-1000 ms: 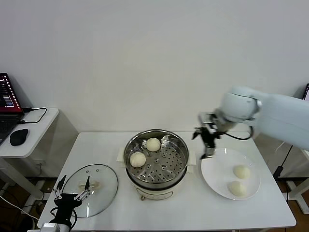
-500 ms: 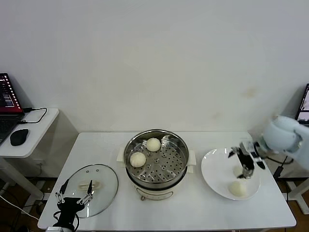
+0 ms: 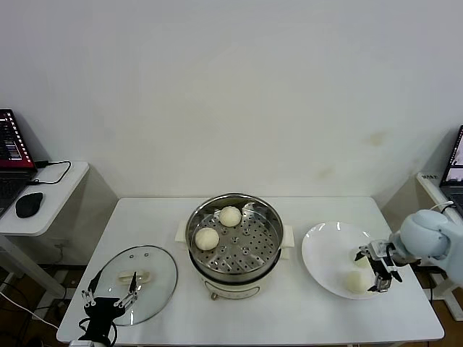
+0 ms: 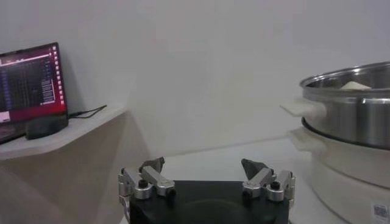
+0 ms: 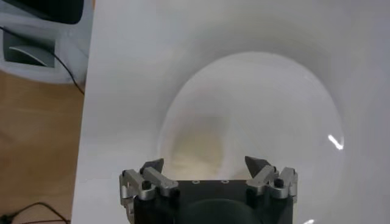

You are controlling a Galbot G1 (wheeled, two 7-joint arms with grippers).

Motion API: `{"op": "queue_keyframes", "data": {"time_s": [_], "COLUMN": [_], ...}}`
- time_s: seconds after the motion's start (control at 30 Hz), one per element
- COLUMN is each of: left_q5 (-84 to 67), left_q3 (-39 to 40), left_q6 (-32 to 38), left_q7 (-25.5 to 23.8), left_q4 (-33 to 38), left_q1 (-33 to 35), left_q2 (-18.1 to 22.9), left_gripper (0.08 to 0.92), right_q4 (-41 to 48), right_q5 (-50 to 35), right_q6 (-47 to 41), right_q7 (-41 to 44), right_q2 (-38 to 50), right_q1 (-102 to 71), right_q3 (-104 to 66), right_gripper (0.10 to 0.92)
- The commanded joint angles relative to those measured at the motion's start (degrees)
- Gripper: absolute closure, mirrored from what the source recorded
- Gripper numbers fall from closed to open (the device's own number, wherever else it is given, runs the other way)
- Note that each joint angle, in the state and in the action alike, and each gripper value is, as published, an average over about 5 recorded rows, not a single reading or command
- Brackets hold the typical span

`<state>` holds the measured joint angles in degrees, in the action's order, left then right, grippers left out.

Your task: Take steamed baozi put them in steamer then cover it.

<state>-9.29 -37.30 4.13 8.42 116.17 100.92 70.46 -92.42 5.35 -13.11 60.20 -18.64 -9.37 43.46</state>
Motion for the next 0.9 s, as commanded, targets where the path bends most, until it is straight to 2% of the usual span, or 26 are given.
{"op": "queue_keyframes", "data": {"time_s": [0.03,0.57,0.9], "left_q5": [-0.01,-0.11,-0.13], "left_q3": [-0.08,-0.4,-0.34], "left_q6": [-0.01,-0.01,-0.02], "left_q7": [-0.01,-0.01,0.02], "left_q4": [-0.28,-0.44,-0.44], "left_q1": [0.0,0.0,-0.23], "left_q2": [-0.07,-0.02,0.14], "left_gripper": [0.177,0.177,0.177], "right_q4": [3.75,6.83,6.68], "right_q5": [2.07,2.56,2.42], "right_q6": [0.61,-0.59,-1.38], "right_q7": [-0.26,-0.98,-0.9], "right_q2": [-1.99,-5.57,-5.65], "right_q1": [-7.14,-7.19,-6.68], "right_q3": [-5.03,-5.22,-4.73], "right_gripper": [0.203,0.224,0.384]}}
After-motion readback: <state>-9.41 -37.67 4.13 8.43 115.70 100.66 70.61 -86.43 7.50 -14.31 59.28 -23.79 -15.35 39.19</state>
